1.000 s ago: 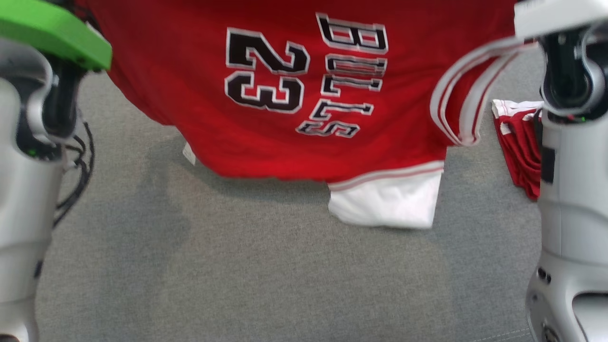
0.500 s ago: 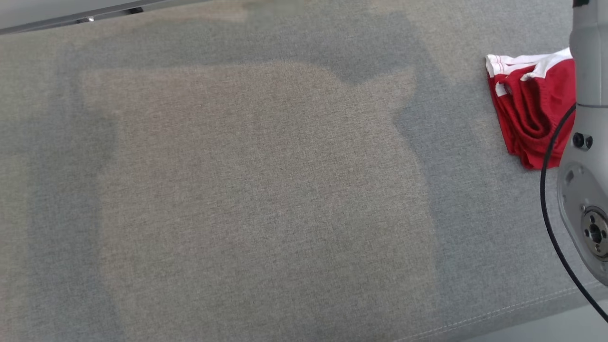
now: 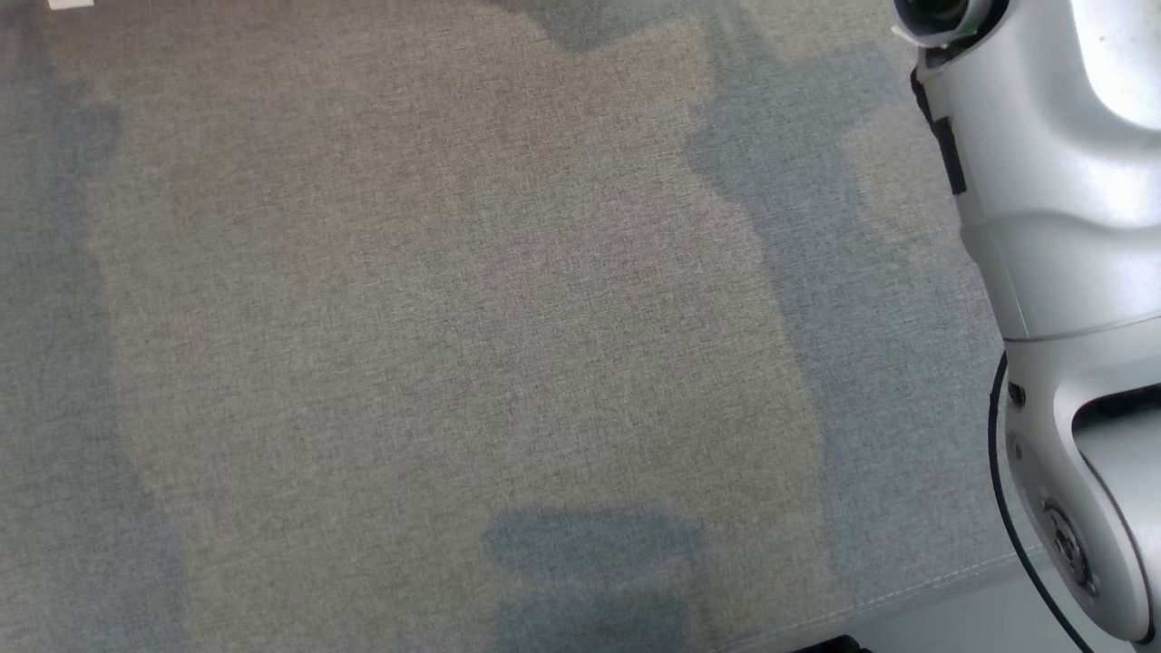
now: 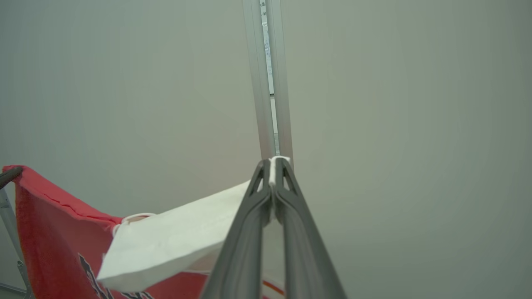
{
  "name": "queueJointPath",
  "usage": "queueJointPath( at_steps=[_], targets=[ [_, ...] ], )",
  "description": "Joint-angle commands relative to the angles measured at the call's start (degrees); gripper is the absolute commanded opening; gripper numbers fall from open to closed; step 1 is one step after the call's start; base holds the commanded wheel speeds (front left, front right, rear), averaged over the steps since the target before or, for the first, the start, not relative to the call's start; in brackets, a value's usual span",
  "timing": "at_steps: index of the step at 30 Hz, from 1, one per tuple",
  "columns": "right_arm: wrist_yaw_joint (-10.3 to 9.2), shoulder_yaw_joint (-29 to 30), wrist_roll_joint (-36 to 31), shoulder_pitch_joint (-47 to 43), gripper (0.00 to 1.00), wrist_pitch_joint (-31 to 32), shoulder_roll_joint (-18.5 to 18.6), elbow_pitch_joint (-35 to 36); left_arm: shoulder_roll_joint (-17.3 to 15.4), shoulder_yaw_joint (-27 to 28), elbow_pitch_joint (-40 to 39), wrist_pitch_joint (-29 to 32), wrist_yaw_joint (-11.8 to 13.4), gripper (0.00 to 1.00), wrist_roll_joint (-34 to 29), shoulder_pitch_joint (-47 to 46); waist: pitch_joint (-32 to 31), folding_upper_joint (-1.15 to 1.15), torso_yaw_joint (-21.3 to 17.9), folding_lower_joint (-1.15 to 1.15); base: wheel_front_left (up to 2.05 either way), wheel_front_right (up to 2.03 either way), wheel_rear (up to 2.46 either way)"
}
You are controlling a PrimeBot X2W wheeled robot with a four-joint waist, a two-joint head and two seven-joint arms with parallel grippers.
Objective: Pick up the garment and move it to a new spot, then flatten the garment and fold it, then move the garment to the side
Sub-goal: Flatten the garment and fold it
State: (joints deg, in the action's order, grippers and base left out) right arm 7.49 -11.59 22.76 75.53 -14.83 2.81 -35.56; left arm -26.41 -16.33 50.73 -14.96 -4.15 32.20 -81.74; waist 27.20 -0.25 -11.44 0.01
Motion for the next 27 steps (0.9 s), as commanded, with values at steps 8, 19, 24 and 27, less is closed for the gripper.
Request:
queueJointPath(
  at_steps=[8,19,24,27],
  targets=[
    [0.00,-2.16,1.76,-7.26,0.00,-0.36,1.25,6.97,1.54,2.41,-1.96,-0.19,-2.42,0.00,0.95,3.94,0.01,0.25,1.03,-0.01,0.00,0.00,0.00],
    [0.00,-3.91,4.40,-22.58,0.00,0.69,4.78,18.11,3.01,-0.65,-9.91,-0.18,-3.36,0.00,7.06,17.58,-3.47,0.25,3.98,-0.01,0.00,0.00,0.00],
    [0.00,-0.27,2.62,-32.93,0.00,1.25,6.23,25.45,2.61,-0.70,-18.71,-0.18,-3.38,0.00,10.67,28.01,-6.10,0.25,5.29,-0.01,0.00,0.00,0.00],
    [0.00,3.26,1.27,-39.99,0.00,1.40,5.84,29.27,3.16,1.11,-24.15,-0.17,-3.38,0.00,12.25,36.01,-8.15,0.25,5.83,-0.01,0.00,0.00,0.00]
  ],
)
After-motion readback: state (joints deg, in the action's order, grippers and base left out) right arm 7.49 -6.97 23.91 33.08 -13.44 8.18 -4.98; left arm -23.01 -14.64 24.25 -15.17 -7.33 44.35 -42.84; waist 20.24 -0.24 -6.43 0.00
